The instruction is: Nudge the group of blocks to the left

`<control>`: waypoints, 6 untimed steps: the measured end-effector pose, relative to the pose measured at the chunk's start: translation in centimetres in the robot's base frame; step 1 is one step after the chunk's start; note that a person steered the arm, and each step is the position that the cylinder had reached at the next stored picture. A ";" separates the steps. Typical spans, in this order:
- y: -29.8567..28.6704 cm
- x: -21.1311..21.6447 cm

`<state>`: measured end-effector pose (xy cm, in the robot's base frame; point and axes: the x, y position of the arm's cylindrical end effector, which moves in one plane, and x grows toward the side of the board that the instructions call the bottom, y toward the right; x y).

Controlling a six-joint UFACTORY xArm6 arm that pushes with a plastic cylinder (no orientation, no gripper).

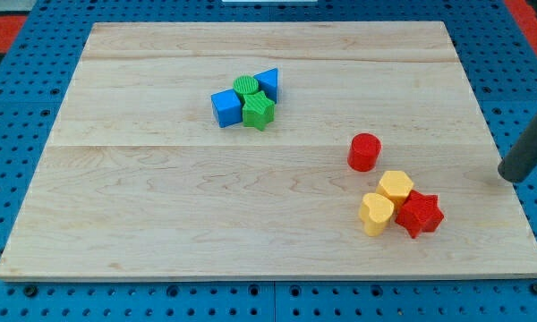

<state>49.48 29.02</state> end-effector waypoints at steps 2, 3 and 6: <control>0.0 4.0; -5.1 6.9; -21.5 3.3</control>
